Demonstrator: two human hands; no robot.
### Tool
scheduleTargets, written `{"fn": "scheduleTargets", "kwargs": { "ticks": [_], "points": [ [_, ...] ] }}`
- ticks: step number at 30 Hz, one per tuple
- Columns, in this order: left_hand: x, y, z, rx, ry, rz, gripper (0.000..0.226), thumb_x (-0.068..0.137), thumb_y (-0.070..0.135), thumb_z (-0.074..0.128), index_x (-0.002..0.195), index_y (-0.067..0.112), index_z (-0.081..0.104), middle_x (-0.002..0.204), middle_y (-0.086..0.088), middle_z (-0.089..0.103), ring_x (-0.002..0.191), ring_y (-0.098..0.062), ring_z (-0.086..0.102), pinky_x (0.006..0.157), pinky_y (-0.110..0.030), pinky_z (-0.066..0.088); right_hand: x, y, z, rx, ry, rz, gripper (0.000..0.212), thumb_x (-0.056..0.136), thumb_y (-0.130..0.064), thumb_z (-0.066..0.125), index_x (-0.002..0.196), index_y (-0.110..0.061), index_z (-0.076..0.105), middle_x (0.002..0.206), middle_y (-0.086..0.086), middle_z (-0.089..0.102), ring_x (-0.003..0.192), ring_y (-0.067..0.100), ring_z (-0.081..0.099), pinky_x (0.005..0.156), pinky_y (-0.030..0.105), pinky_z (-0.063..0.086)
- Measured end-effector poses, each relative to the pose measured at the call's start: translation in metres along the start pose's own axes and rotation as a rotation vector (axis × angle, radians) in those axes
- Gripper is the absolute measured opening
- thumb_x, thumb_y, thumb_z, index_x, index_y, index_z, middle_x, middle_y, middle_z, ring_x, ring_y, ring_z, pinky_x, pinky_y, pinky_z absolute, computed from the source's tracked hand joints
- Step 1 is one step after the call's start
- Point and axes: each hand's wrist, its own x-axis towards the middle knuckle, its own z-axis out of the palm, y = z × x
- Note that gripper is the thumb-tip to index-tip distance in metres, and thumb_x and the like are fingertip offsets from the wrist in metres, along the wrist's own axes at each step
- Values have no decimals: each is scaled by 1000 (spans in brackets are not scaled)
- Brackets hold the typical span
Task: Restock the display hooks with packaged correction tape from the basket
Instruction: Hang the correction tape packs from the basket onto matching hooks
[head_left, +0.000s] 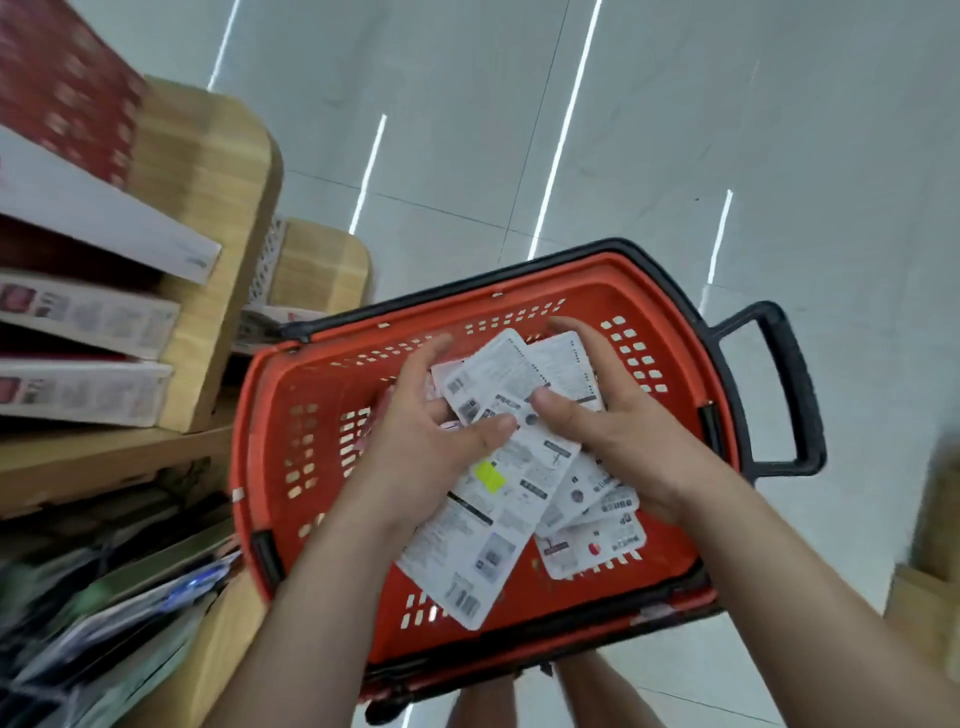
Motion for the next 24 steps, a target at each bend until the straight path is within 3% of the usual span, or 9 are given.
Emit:
{"fn": "scheduleTargets", "kwargs": {
  "ticks": [3, 5, 7, 9, 13, 15, 18, 21, 24],
  "points": [
    [-30, 15, 10, 73, 154, 31, 84, 72, 18, 87, 136, 49, 42, 111, 7, 70, 91, -7, 72, 79, -45, 61, -26, -24, 8, -39, 42, -63, 73, 84, -26, 75, 134, -61, 37, 123, -1, 69, 97, 26, 74, 83, 53, 60],
    [-51, 28, 14, 269, 239, 77, 66, 76, 37, 83, 130, 45, 45, 110, 10, 67, 93, -5, 69, 81, -40, 59, -45, -38, 16, -55, 83, -96, 72, 90, -18, 71, 134, -63, 35, 121, -4, 67, 90, 25, 75, 77, 49, 61],
    [-76, 44, 17, 484, 221, 76, 49, 82, 56, 68, 123, 44, 45, 111, 12, 64, 95, -6, 64, 83, -35, 53, -63, -50, 25, -18, 128, -114, 69, 94, -11, 65, 134, -60, 38, 105, -3, 73, 81, 27, 75, 67, 45, 62],
    [-105, 58, 21, 518, 111, 37, 52, 80, 66, 60, 125, 43, 46, 116, 13, 65, 100, -8, 65, 87, -34, 52, -81, -63, 32, 16, 193, -137, 60, 96, -9, 61, 131, -55, 44, 101, 1, 75, 79, 31, 74, 66, 45, 62],
    [-171, 85, 18, 257, 37, 21, 33, 80, 24, 80, 108, 33, 65, 96, 13, 75, 82, 0, 72, 73, -23, 59, -121, -93, 39, 27, 217, -174, 42, 99, -8, 55, 124, -42, 56, 103, 5, 75, 79, 27, 74, 66, 40, 61],
    [-205, 94, 12, 190, 135, 138, 26, 81, 4, 77, 97, 25, 73, 93, 5, 78, 80, -10, 74, 72, -30, 61, -141, -108, 39, -11, 196, -166, 35, 99, -9, 56, 114, -39, 66, 109, 4, 73, 82, 23, 73, 69, 37, 61],
    [-251, 112, 11, 252, 382, 569, 39, 77, -8, 76, 94, 28, 77, 99, 10, 76, 97, -9, 70, 86, -29, 55, -176, -133, 45, -156, 118, -156, 30, 98, -12, 57, 97, -36, 76, 112, -4, 72, 97, 22, 69, 85, 42, 56],
    [-285, 117, 29, 556, 478, 916, 32, 77, 22, 78, 106, 34, 71, 124, 15, 67, 128, -14, 52, 104, -35, 43, -213, -162, 57, -43, -6, -101, 30, 99, -11, 53, 92, -25, 78, 100, 2, 75, 86, 24, 69, 78, 41, 56],
    [-316, 109, 46, 634, 502, 956, 37, 84, 26, 70, 119, 38, 65, 141, 10, 56, 140, -16, 40, 111, -37, 38, -253, -191, 73, 36, -134, -60, 18, 96, -29, 59, 94, -23, 76, 99, 9, 76, 84, 31, 71, 78, 48, 55]
  ]
}}
